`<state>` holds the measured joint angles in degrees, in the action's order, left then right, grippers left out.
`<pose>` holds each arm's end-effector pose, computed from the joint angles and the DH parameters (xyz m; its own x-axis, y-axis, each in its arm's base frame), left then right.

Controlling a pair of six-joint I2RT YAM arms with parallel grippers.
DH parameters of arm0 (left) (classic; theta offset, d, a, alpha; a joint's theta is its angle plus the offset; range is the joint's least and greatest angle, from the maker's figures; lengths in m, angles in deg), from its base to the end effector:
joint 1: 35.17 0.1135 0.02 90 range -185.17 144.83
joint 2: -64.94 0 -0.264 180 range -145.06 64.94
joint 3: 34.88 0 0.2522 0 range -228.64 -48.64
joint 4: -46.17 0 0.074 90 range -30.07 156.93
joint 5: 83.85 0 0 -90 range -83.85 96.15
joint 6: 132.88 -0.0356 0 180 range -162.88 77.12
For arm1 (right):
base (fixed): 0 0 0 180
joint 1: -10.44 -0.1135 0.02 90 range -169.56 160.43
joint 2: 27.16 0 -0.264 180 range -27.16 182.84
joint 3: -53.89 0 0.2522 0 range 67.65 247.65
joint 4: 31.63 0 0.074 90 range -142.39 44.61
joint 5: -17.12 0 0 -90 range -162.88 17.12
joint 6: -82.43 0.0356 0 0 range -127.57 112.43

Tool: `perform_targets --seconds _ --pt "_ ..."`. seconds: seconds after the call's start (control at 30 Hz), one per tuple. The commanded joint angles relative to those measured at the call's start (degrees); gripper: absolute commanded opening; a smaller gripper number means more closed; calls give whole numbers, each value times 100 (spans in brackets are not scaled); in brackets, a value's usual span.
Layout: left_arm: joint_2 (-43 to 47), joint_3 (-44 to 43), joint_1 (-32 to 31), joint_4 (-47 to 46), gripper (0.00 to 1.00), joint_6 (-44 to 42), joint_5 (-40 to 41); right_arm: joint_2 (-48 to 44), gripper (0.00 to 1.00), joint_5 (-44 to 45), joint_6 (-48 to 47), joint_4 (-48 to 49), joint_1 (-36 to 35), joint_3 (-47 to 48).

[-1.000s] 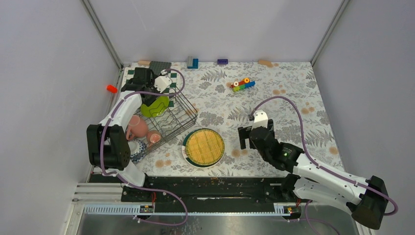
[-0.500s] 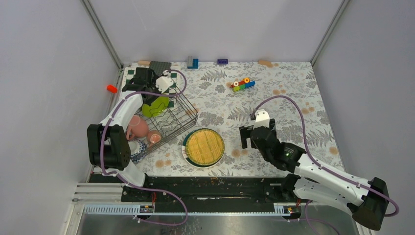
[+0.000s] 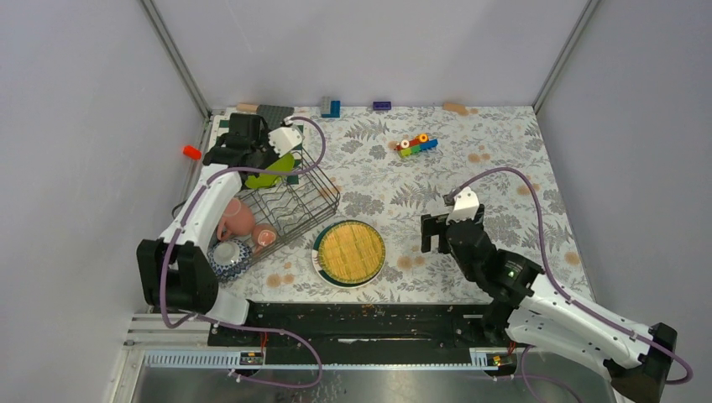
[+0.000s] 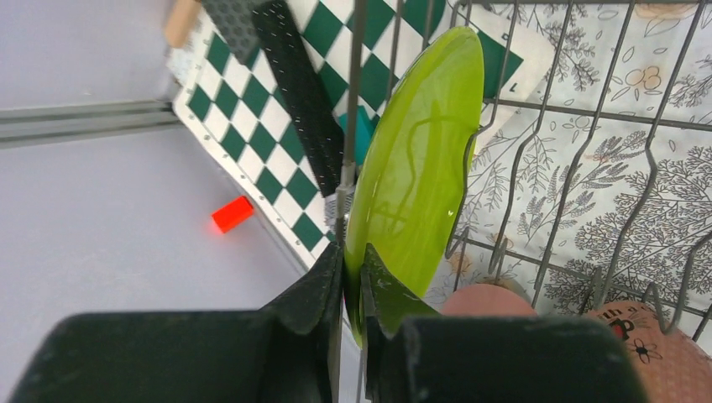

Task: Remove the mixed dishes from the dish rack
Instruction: Pick up the plate from the dish rack.

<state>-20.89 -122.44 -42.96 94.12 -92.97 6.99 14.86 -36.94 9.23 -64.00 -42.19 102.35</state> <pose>0.3258 -0.0440 0.3053 -0.3627 0.8237 -0.4358 0.6292 0.5614 0.5375 0.1179 0.1200 0.2735 -0.3475 -0.0694 -0.9351 -0.2326 0.9725 0.0142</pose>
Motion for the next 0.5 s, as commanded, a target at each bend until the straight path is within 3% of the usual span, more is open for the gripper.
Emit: perform_targets --seconds 0.0,0.17,0.33,0.47 --pt "676 -175 -81 -27 0 -167 -108 -375 100 94 110 -15 -29 -79" --pt "1161 -233 -181 -835 0 508 67 -673 100 11 129 8 -30 -212" --pt "1453 -904 -195 -1645 0 3028 130 -792 100 -56 197 233 -29 -339" --pt "1919 -615 -195 -2719 0 4706 -511 -928 100 -148 292 581 -29 -468"
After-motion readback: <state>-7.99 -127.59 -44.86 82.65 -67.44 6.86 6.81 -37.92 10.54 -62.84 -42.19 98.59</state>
